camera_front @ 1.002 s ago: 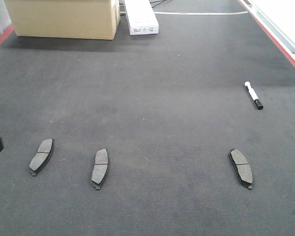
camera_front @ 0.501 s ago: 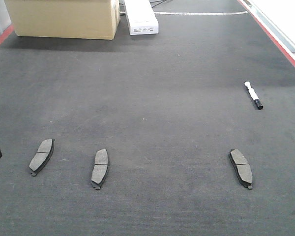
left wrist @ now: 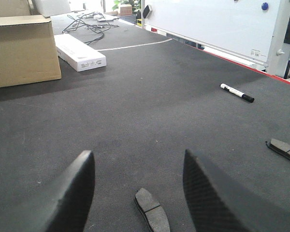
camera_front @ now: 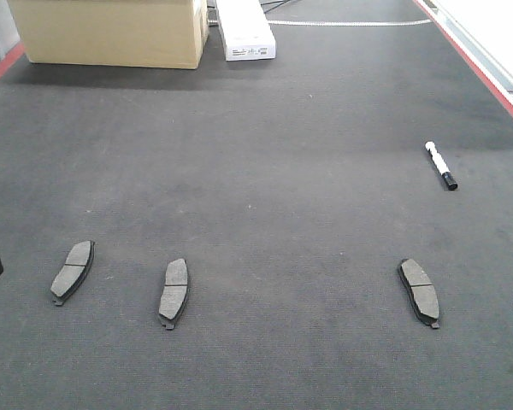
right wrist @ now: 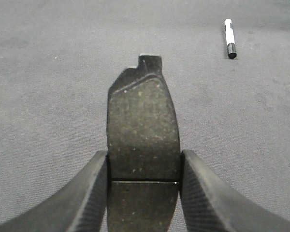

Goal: Move and align brake pads A on conveyor
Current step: 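Lower the right gripper's brake pad onto the belt beside the other pad, then open the right gripper, release the pad and lift away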

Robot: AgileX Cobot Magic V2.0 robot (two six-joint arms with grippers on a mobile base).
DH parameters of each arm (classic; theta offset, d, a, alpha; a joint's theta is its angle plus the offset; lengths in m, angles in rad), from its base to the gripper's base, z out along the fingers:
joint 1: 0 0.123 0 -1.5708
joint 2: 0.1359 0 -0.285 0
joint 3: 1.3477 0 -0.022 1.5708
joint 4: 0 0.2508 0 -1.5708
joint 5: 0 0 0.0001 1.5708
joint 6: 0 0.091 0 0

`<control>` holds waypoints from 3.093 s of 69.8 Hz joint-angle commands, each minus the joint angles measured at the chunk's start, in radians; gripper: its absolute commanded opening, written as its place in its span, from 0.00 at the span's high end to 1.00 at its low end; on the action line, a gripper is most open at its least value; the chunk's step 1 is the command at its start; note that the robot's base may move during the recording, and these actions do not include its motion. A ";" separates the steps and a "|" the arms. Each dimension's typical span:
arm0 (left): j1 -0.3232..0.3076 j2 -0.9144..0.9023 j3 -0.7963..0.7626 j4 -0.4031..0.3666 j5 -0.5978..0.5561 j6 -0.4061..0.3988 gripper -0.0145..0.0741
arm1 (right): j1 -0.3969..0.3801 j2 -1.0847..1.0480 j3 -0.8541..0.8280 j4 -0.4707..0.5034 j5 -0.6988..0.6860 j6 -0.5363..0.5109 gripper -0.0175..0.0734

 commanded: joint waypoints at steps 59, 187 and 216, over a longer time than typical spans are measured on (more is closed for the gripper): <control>-0.003 0.005 -0.029 0.004 -0.071 -0.001 0.38 | 0.066 0.603 -0.389 0.587 -0.143 -0.532 0.78; -0.003 0.005 -0.029 0.004 -0.071 -0.001 0.38 | 0.173 1.364 -0.775 0.229 0.104 0.025 0.15; -0.003 0.005 -0.029 0.004 -0.070 -0.001 0.38 | 0.173 1.096 -0.753 -0.001 0.131 0.104 0.23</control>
